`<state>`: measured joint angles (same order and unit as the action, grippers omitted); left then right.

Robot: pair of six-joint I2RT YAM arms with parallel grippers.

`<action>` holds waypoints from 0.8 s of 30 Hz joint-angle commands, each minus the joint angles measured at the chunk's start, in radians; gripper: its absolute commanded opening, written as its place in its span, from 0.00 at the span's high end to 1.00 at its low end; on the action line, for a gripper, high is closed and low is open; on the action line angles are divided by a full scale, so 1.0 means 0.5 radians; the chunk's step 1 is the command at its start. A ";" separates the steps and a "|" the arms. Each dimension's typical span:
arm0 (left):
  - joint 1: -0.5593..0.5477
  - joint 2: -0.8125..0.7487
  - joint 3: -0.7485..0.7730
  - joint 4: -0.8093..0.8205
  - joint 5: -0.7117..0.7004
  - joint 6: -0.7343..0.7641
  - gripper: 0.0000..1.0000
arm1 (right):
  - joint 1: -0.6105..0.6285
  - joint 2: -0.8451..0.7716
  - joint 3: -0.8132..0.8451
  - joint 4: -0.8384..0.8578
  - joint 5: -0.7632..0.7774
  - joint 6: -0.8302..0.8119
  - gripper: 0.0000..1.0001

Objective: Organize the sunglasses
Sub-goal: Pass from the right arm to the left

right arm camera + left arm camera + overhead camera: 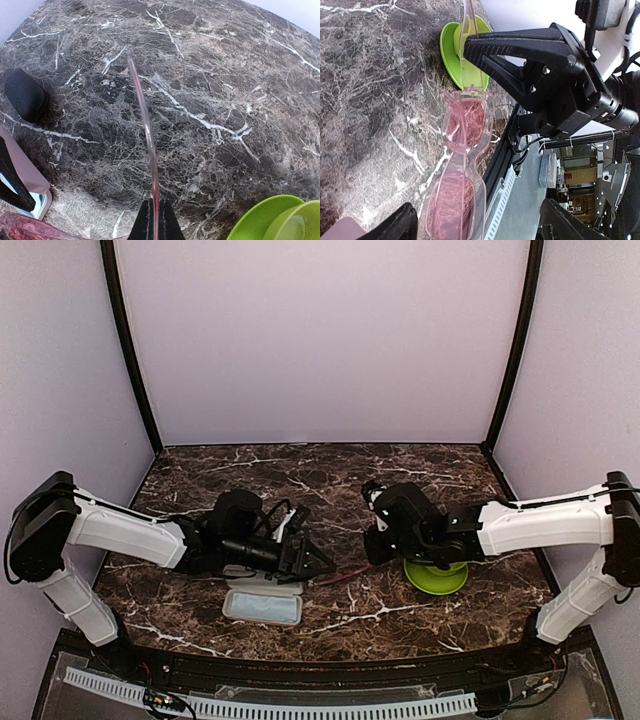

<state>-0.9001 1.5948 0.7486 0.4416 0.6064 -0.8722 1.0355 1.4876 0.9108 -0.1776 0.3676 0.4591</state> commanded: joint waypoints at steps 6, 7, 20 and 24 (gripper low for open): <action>0.011 -0.002 -0.051 0.069 -0.076 -0.093 0.14 | 0.013 0.025 0.061 -0.019 0.050 0.203 1.00; 0.012 -0.008 -0.056 0.076 -0.082 -0.096 0.14 | 0.012 0.018 0.058 -0.019 0.046 0.209 1.00; 0.012 -0.063 -0.058 0.030 -0.141 -0.105 0.24 | -0.015 -0.041 0.033 -0.013 0.069 0.286 1.00; 0.012 -0.059 -0.051 0.037 -0.123 -0.115 0.21 | -0.018 -0.076 -0.004 0.018 0.090 0.328 1.00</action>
<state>-0.9001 1.5944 0.7319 0.4553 0.5400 -0.9245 1.0332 1.4929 0.9176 -0.1959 0.3851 0.5869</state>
